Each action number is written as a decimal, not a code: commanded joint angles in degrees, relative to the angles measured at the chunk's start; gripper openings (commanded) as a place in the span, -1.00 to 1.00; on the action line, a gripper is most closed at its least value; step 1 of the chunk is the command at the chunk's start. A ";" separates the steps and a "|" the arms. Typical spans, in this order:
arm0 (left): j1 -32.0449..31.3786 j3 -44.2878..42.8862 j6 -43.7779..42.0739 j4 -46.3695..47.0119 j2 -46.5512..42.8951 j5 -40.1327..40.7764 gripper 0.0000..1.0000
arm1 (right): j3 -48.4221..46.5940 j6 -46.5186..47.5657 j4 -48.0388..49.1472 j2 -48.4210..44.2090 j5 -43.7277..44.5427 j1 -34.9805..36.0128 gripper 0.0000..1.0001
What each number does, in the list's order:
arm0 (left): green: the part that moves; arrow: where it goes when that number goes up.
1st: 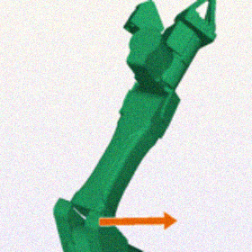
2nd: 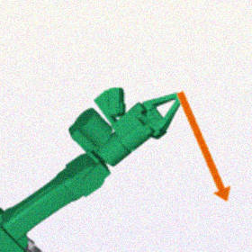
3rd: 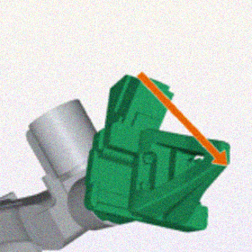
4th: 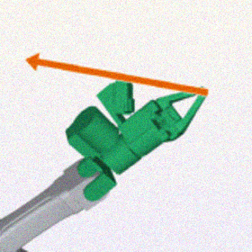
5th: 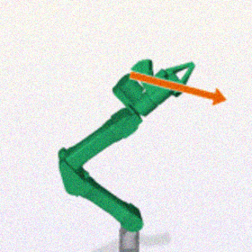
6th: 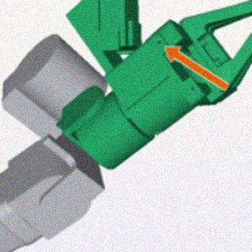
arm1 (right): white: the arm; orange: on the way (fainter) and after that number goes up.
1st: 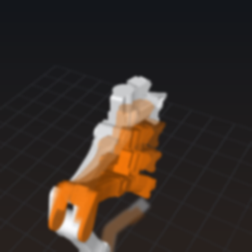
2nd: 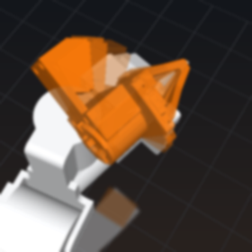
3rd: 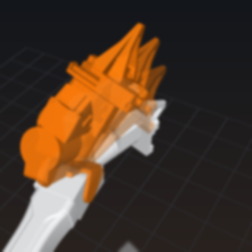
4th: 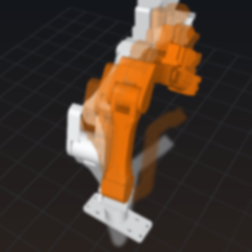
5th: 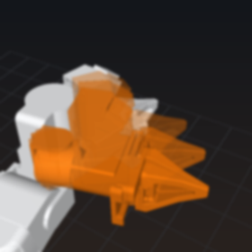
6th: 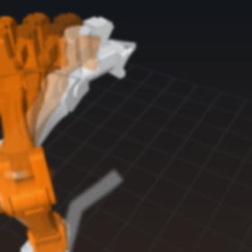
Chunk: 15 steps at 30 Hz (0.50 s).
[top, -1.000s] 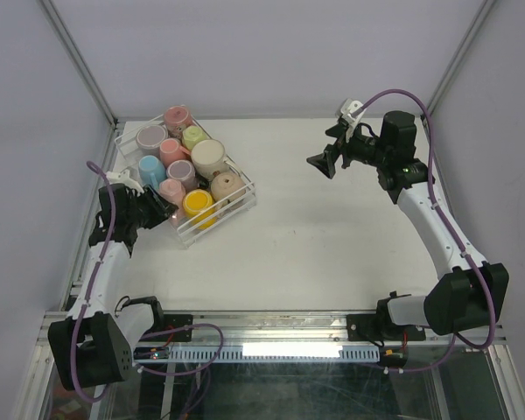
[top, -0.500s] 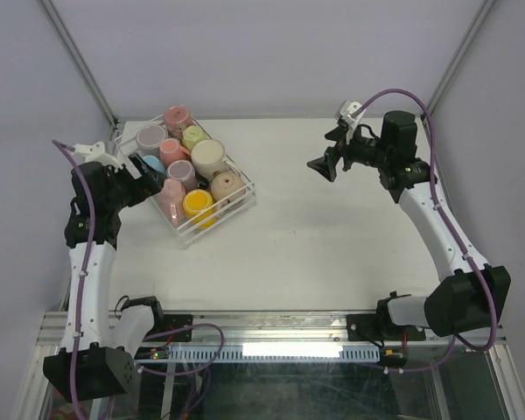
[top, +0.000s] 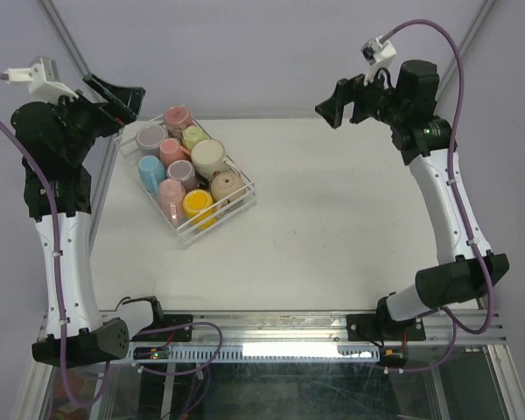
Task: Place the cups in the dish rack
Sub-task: Reset both arms
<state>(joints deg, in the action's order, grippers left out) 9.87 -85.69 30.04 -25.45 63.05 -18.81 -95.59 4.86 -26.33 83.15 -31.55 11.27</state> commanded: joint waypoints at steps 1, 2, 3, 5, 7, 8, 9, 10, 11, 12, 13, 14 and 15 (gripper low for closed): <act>0.50 -9.96 5.75 4.91 2.46 -5.73 0.98 | -14.82 -9.45 -6.98 4.52 9.71 -0.36 0.98; 0.52 -11.15 6.72 5.65 2.92 -6.54 0.98 | -18.10 -9.95 -8.16 5.91 11.00 -0.41 0.98; 0.56 -12.25 7.76 6.96 3.36 -7.37 0.98 | -21.10 -10.52 -9.03 7.01 12.11 -0.45 0.99; 0.51 -14.15 9.65 8.88 3.97 -9.15 0.98 | -25.42 -11.25 -9.47 8.65 13.13 -0.69 0.99; 0.55 -15.91 11.07 10.39 4.39 -9.75 0.98 | -27.67 -12.39 -8.18 9.05 13.57 -0.80 0.99; 0.53 -16.64 11.71 11.13 4.53 -10.02 0.98 | -28.24 -12.80 -7.29 8.92 13.54 -0.81 0.99; 0.52 -17.36 12.18 11.99 4.68 -10.22 0.98 | -28.77 -13.23 -6.49 8.87 13.65 -0.79 0.99; 0.57 -18.00 12.58 12.71 4.90 -10.32 0.98 | -29.37 -13.63 -5.93 8.85 13.84 -0.80 0.98; 0.54 -18.70 12.94 13.47 5.08 -10.48 0.98 | -29.98 -13.73 -5.50 8.91 13.88 -0.87 0.99; 0.51 -19.35 13.36 14.07 5.39 -10.65 0.98 | -30.75 -13.86 -5.19 9.01 14.13 -0.89 0.98; 0.51 -20.06 13.76 14.49 5.68 -10.86 0.98 | -31.58 -13.90 -4.96 9.04 14.41 -0.90 0.98; 0.56 -20.53 14.18 14.92 5.95 -11.09 0.98 | -31.97 -14.02 -4.54 9.04 14.66 -0.90 0.99; 0.58 -20.71 14.50 15.36 6.07 -11.30 0.98 | -32.07 -14.04 -4.20 8.87 14.83 -0.90 0.99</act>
<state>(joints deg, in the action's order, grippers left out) 9.87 -103.33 41.12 -14.83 68.40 -27.44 -123.90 -7.09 -33.95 92.55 -18.76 10.68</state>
